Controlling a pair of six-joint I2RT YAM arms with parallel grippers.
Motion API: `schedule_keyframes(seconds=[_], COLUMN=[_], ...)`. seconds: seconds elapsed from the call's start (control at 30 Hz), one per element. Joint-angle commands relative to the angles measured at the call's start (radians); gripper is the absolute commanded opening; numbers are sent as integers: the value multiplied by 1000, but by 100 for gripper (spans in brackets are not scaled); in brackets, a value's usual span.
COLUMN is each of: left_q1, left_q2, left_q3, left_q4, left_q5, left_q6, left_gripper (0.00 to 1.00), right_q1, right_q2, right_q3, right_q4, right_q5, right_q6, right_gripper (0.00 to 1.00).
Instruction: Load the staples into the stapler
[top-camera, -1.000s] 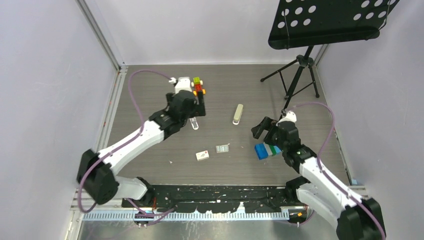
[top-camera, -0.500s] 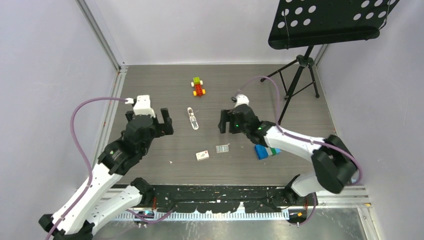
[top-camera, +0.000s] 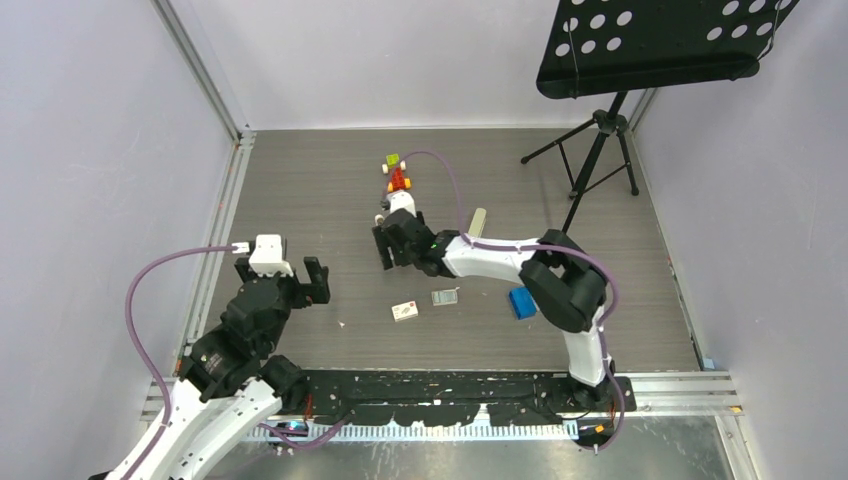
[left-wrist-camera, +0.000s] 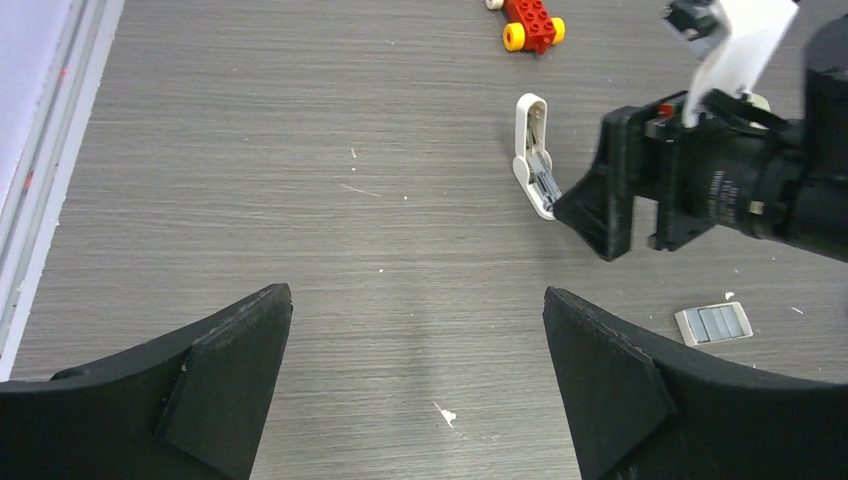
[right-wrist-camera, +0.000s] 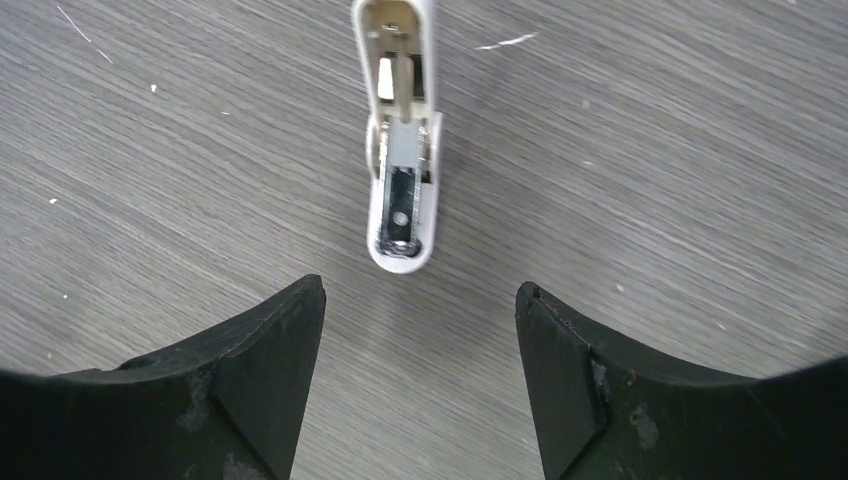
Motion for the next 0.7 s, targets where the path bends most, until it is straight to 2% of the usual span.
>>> schedule_keyframes(seconds=[0.0, 0.07, 0.23, 0.4, 0.53, 0.67], left_q1=[2, 3, 5, 4, 6, 5], left_q2=[-19, -19, -22, -38, -43, -44], left_q3=[-5, -7, -11, -17, -18, -21], left_q4=[54, 50, 38, 42, 41, 40], left_q5=[15, 11, 7, -19, -30, -37], left_q6=[18, 26, 34, 46, 51, 54], left_gripper=[100, 100, 100, 100, 100, 100], right_q1=[26, 29, 30, 30, 30, 30], right_q2=[74, 115, 186, 227, 229, 182], right_q3=[128, 166, 235, 261, 254, 190], right_q4=[-26, -33, -55, -64, -79, -71], right_q5=[77, 104, 146, 156, 153, 155], right_q6=[-37, -37, -39, -43, -41, -32], right_gripper=[73, 70, 55, 44, 35, 21])
